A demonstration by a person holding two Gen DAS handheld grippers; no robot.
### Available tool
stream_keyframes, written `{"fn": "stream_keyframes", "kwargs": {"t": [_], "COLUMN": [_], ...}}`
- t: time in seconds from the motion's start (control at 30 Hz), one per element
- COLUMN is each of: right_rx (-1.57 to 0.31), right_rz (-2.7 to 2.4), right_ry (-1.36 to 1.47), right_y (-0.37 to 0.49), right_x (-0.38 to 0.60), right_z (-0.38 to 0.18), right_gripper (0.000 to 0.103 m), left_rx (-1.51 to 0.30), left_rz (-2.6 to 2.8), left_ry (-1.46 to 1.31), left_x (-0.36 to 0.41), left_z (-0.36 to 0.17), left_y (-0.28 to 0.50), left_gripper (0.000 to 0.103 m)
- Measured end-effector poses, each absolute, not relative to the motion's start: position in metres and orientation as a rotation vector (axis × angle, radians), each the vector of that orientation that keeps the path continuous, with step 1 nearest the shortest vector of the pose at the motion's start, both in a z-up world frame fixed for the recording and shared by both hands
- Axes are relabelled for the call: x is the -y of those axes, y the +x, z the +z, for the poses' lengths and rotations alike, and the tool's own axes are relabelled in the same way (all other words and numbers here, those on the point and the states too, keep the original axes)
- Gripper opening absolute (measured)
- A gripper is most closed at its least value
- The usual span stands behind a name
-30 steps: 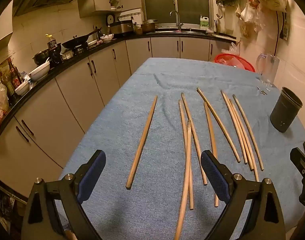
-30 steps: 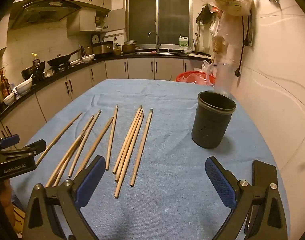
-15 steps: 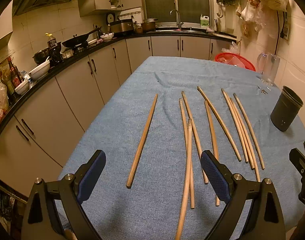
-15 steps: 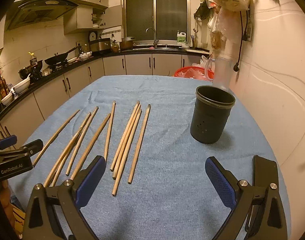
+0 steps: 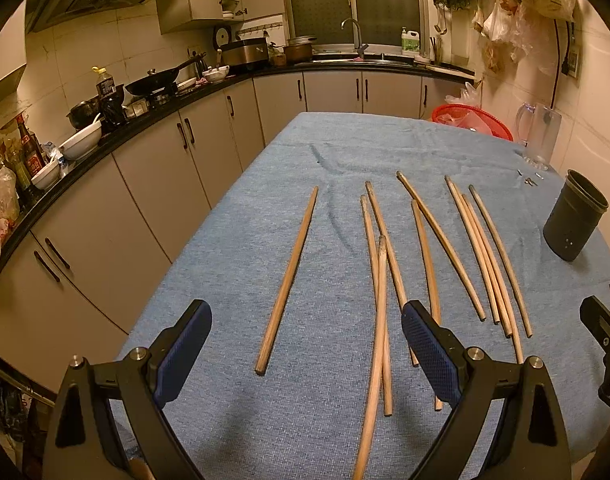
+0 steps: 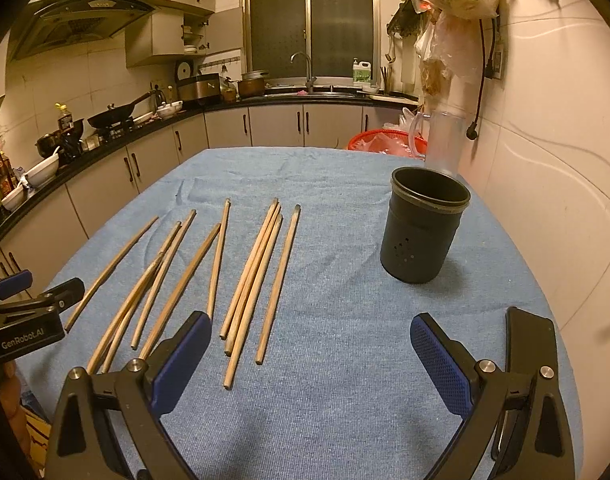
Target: Organize utensils
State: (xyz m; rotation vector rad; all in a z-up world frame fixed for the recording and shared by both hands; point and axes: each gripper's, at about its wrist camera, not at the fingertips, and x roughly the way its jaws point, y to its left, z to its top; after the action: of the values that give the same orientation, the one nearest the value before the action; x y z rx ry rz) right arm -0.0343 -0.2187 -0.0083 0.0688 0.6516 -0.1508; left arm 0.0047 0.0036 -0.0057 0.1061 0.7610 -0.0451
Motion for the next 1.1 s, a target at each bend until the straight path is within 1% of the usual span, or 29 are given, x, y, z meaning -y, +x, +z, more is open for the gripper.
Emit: {"fn": "stream_keyframes", "kwargs": {"t": [0.4,0.53,0.57,0.6,0.7,0.73,0.77,0.8,0.83,0.87,0.9,0.93,0.97,1.0,1.03,1.1], "right_rx": [-0.661,-0.67,-0.673,-0.675,-0.686,-0.696,-0.703,-0.713,-0.723,-0.734,-0.745,-0.748,-0.751,-0.758,-0.759,-0.754], "right_rz": [-0.152,-0.147,-0.145,-0.144,-0.134,-0.122,-0.114,-0.105,-0.096,-0.087,-0.077,-0.065,-0.058,-0.051,-0.047,-0.044], "right_ry": [0.075,0.08,0.079,0.078,0.077,0.091,0.104,0.116,0.12,0.122,0.129,0.141,0.15,0.157,0.166,0.186], "right_y": [-0.034,-0.032,-0.031,-0.03,-0.025,-0.022,-0.02,-0.017,-0.014,-0.011,-0.007,-0.004,-0.002,0.001,0.003,0.005], "right_x": [0.219,0.22,0.221,0.221,0.226,0.229,0.231,0.234,0.236,0.237,0.239,0.242,0.243,0.244,0.246,0.248], "right_z": [-0.009,-0.009,-0.009,-0.008,-0.002,0.0,0.002,0.004,0.007,0.008,0.011,0.013,0.015,0.018,0.02,0.024], "right_gripper": [0.1,0.099,0.098,0.094,0.088,0.086,0.083,0.077,0.072,0.063,0.06,0.059,0.054,0.053,0.053,0.053], "left_rx": [-0.758,-0.779,-0.784,-0.793,-0.823,-0.832,-0.834,-0.836,-0.851,-0.905,-0.925,-0.951,-0.984,-1.017,-1.051,-1.104], "left_rz": [-0.052,-0.065,-0.066,-0.066,-0.076,-0.083,-0.104,-0.132,-0.17,-0.225,-0.262,-0.297,-0.34,-0.391,-0.446,-0.475], "left_ry": [0.095,0.107,0.102,0.097,0.059,0.049,0.037,0.026,0.011,-0.016,-0.03,-0.05,-0.068,-0.095,-0.114,-0.093], "left_x": [-0.003,-0.003,-0.005,-0.008,-0.022,-0.026,-0.031,-0.033,-0.036,-0.04,-0.041,-0.043,-0.043,-0.042,-0.038,-0.031], "left_z": [-0.008,-0.01,-0.01,-0.009,-0.005,-0.003,-0.001,0.0,0.001,0.001,0.002,0.002,0.002,0.003,0.003,0.003], "left_y": [0.005,0.007,0.009,0.01,0.018,0.02,0.023,0.026,0.03,0.036,0.041,0.047,0.053,0.057,0.062,0.071], "left_gripper": [0.096,0.096,0.096,0.096,0.095,0.092,0.086,0.082,0.076,0.072,0.069,0.061,0.052,0.047,0.039,0.039]}}
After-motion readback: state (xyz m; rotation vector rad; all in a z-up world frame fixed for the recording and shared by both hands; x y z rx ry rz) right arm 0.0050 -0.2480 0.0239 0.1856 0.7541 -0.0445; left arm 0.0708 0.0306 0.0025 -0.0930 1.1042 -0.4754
